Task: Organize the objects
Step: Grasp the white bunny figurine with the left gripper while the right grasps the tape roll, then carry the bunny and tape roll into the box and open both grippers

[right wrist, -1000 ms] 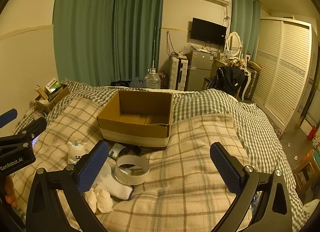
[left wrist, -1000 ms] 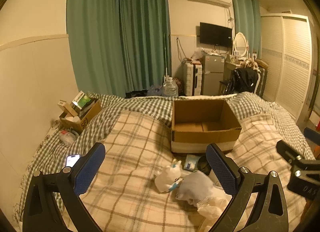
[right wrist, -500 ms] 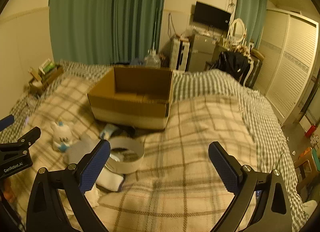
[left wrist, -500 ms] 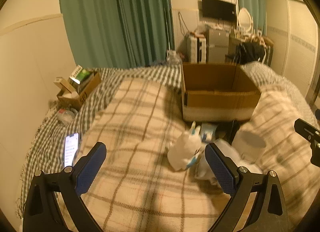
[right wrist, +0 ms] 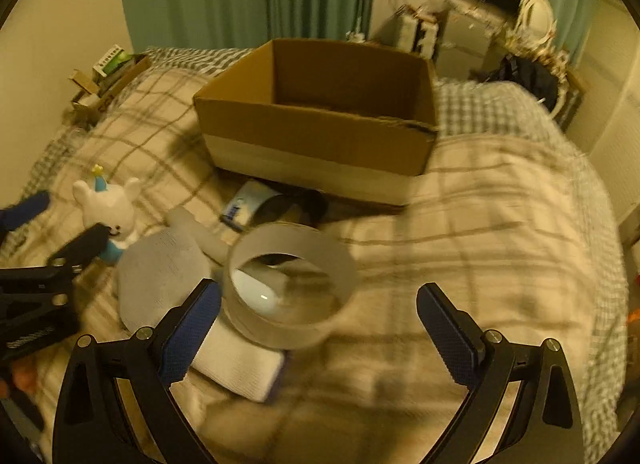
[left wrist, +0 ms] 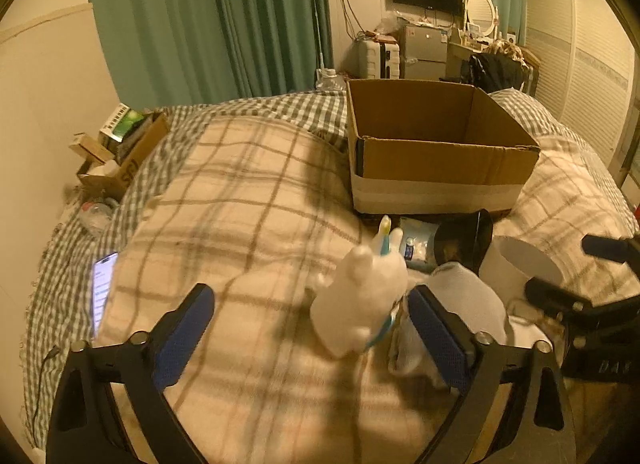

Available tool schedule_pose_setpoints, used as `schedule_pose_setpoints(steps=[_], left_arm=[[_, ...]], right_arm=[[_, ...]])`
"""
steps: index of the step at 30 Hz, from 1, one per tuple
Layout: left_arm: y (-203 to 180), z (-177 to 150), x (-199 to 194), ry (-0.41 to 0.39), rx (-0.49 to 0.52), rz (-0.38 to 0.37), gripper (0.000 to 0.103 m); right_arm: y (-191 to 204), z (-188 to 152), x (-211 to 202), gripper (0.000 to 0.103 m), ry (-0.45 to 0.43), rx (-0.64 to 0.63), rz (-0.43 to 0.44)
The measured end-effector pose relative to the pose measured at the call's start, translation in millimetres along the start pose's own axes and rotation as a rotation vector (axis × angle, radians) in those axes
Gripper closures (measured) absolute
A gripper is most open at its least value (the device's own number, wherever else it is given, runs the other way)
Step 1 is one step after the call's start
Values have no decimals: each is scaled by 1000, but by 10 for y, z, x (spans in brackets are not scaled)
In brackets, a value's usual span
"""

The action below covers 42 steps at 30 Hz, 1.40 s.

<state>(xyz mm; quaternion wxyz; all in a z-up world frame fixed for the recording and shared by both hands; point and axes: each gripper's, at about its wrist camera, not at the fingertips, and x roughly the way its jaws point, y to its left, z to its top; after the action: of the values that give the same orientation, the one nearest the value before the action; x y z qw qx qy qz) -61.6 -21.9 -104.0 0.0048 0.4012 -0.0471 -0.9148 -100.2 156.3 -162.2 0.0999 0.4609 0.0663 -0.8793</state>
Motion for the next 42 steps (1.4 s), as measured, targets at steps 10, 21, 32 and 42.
schedule_pose_setpoints(steps=[10,21,32,42], left_arm=[[-164,24,303,75,44,-114,52],[-56,38,14,-2,-7,-153,53],[-59,650,-559,-138,15,-165,53],[-144,1611,-493,-220,17,-195,53]], right_arm=[[10,29,391,19,103,31,93],[-23,25,55,20,7,39,43],[-57,364,-793,20,-171,-22,-17],[-213,1329,-1163,20,-282,-89,-66]])
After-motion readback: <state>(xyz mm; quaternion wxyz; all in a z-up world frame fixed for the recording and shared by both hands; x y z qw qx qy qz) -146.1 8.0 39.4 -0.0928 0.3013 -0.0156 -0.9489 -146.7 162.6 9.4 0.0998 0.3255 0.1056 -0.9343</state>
